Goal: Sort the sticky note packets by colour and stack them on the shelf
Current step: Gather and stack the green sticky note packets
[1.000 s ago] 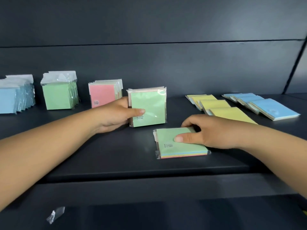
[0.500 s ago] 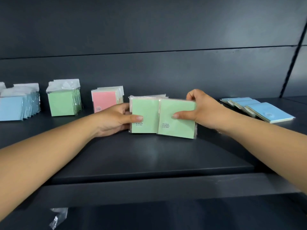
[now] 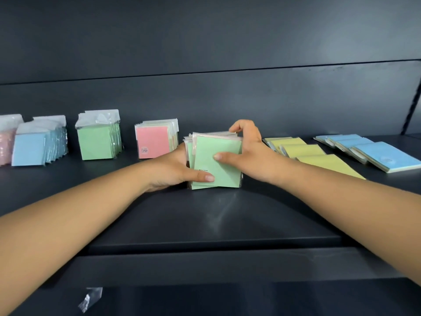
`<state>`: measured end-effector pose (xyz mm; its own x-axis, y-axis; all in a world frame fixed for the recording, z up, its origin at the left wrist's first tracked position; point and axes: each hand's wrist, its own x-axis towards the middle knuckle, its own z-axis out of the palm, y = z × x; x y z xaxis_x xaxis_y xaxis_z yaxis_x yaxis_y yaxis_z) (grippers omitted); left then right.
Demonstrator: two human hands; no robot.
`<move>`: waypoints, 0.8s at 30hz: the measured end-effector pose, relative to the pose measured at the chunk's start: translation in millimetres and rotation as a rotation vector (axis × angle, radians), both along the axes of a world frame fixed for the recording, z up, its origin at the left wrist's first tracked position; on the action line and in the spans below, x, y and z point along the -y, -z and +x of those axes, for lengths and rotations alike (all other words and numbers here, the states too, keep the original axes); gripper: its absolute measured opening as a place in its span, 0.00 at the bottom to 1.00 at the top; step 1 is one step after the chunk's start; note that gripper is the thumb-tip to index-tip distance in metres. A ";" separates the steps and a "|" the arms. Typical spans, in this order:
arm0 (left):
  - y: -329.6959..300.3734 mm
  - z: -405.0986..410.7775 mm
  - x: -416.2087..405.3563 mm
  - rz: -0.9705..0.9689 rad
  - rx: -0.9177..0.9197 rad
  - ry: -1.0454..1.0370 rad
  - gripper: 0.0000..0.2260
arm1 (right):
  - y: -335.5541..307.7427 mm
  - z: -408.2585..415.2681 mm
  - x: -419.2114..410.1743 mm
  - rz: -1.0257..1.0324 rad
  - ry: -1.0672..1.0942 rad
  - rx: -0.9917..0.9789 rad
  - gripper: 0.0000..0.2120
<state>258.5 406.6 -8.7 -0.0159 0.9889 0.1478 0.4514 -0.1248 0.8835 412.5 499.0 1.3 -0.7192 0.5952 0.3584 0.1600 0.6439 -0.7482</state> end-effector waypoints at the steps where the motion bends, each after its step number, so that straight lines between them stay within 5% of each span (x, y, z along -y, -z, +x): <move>1: -0.4 0.6 0.3 0.000 -0.007 -0.005 0.26 | -1.2 2.4 -3.0 -0.033 -0.012 -0.007 0.24; 4: -0.1 -2.6 1.1 -0.027 -0.115 -0.029 0.29 | -5.5 10.7 -11.5 -0.256 -0.141 -0.036 0.32; 8: 1.3 -4.3 2.6 -0.114 -0.281 -0.045 0.34 | -6.7 16.0 -20.6 -0.477 -0.234 -0.089 0.24; 13: -2.2 -1.9 -1.7 -0.055 -0.184 -0.124 0.26 | -7.2 11.7 -24.6 -0.331 -0.133 -0.153 0.25; 21: -0.3 -3.6 5.6 -0.063 0.066 -0.164 0.20 | 6.4 8.6 -24.9 -0.190 -0.170 -0.096 0.12; 24: 2.4 1.0 8.0 -0.075 -0.049 -0.179 0.18 | 9.1 6.0 -21.2 -0.169 -0.170 -0.055 0.13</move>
<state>259.5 398.6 -11.0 -0.1868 0.9793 0.0783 0.5031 0.0269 0.8638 418.5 520.2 -7.7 -0.7960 0.5224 0.3058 0.0159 0.5230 -0.8522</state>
